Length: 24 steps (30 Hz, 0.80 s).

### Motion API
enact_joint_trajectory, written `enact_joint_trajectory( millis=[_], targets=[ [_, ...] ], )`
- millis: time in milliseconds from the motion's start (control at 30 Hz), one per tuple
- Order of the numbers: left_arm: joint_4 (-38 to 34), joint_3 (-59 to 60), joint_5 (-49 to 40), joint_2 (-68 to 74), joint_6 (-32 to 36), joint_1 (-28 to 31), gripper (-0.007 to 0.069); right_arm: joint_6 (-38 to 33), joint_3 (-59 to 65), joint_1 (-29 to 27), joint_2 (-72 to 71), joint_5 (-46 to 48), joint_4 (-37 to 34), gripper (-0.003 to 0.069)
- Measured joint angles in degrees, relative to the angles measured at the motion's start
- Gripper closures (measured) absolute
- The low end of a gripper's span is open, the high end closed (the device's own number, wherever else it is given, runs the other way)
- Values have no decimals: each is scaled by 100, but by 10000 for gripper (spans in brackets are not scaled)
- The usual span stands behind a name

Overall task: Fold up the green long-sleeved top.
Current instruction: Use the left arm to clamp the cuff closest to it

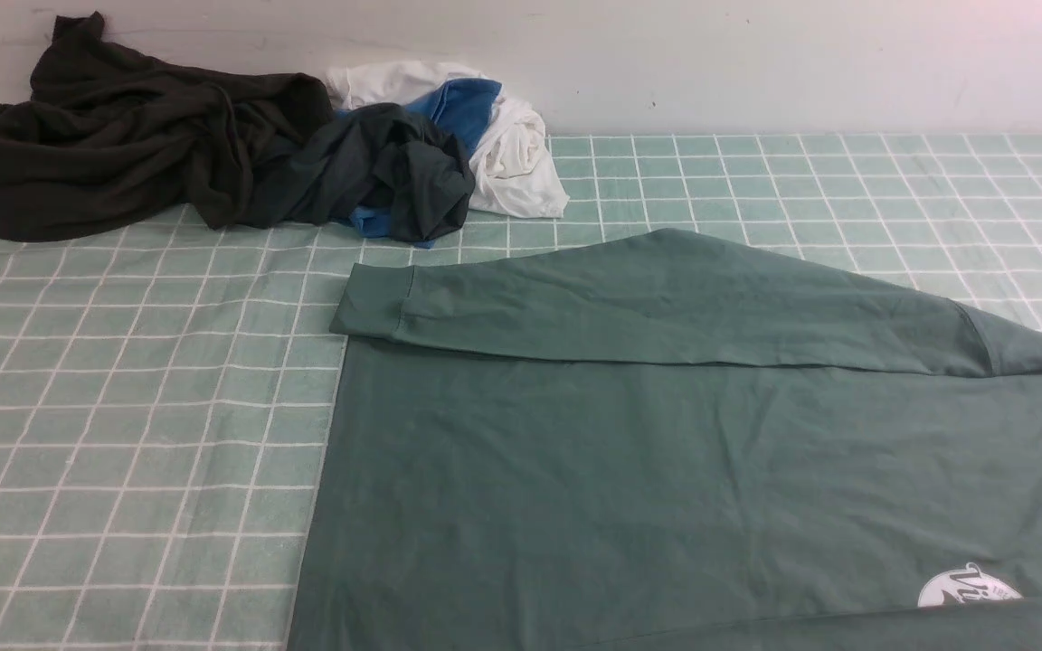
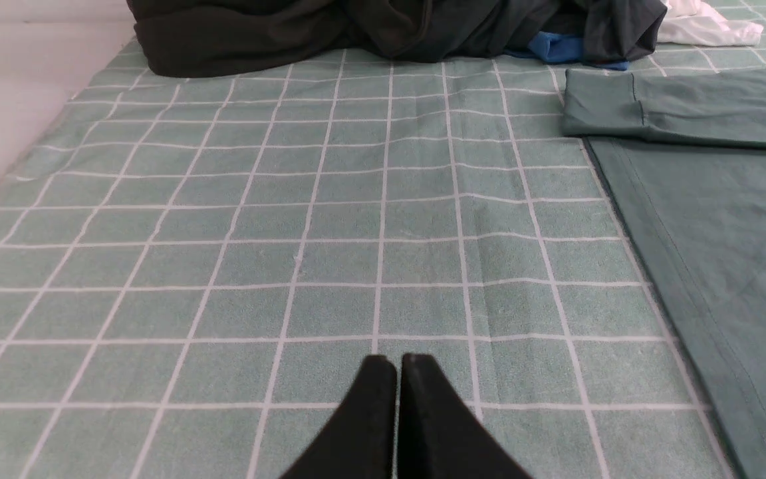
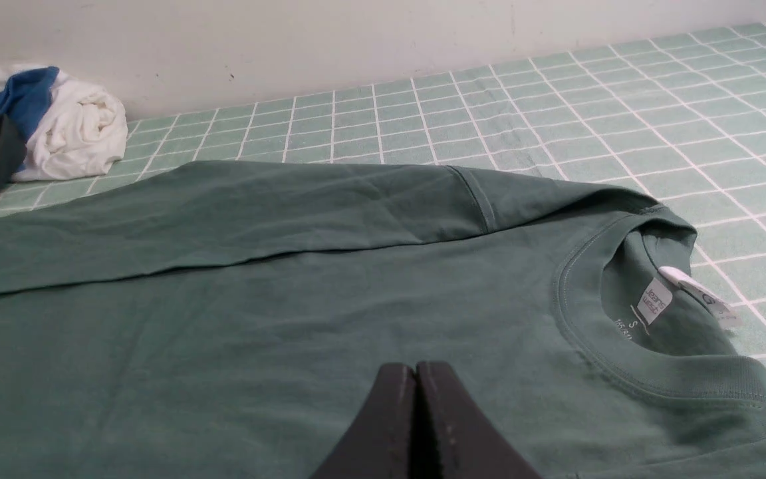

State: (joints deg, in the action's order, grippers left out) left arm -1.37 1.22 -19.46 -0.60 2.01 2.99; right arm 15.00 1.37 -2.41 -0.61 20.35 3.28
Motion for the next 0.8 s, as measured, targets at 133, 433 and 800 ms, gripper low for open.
enact_joint_trajectory(
  millis=[133,433,800],
  targets=[
    [0,0,0,0,0,0,627,0,0,0,0,0,0,673],
    [0,0,0,0,0,0,627,46,0,0,0,0,0,673],
    [-4,0,0,0,0,0,627,57,0,0,0,0,0,673]
  ],
)
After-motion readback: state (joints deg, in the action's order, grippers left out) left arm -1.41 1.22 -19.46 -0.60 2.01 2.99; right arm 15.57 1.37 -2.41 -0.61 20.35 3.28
